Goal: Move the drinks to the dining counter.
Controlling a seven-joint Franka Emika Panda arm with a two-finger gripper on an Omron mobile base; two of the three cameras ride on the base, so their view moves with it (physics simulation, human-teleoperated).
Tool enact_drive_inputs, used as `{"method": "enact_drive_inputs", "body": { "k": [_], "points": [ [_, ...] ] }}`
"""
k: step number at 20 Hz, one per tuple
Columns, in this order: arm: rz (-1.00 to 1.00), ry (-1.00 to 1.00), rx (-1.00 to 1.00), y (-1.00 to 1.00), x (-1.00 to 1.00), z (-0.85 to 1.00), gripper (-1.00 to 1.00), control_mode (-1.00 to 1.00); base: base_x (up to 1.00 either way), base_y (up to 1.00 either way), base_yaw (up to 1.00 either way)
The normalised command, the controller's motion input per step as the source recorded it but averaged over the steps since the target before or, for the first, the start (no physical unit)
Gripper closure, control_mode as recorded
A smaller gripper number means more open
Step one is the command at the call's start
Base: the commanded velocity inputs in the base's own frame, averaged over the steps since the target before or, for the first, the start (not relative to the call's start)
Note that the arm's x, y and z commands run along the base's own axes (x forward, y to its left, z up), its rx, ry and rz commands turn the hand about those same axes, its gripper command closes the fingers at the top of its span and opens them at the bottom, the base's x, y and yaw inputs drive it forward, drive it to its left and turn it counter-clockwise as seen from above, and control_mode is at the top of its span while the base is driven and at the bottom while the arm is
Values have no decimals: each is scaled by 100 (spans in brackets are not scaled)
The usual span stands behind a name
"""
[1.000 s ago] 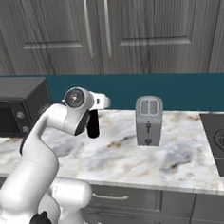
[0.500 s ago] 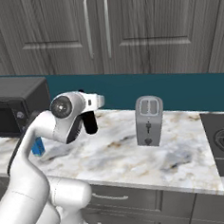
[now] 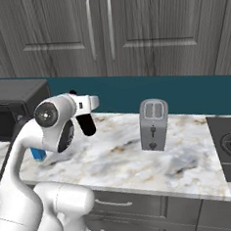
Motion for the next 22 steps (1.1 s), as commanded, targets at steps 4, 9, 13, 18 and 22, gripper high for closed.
{"method": "enact_drive_inputs", "body": {
  "k": [4, 9, 13, 18, 22],
  "points": [
    [0, 0, 0, 12, -32, 27, 100, -100, 0, 0, 0],
    [0, 0, -1, 8, -33, 21, 100, -100, 0, 0, 0],
    [0, 0, 0, 6, -34, 13, 100, -100, 0, 0, 0],
    [0, 0, 0, 2, -32, 17, 100, -100, 0, 0, 0],
    [0, 0, 0, 0, -28, 24, 100, -100, 0, 0, 0]
  ]
}}
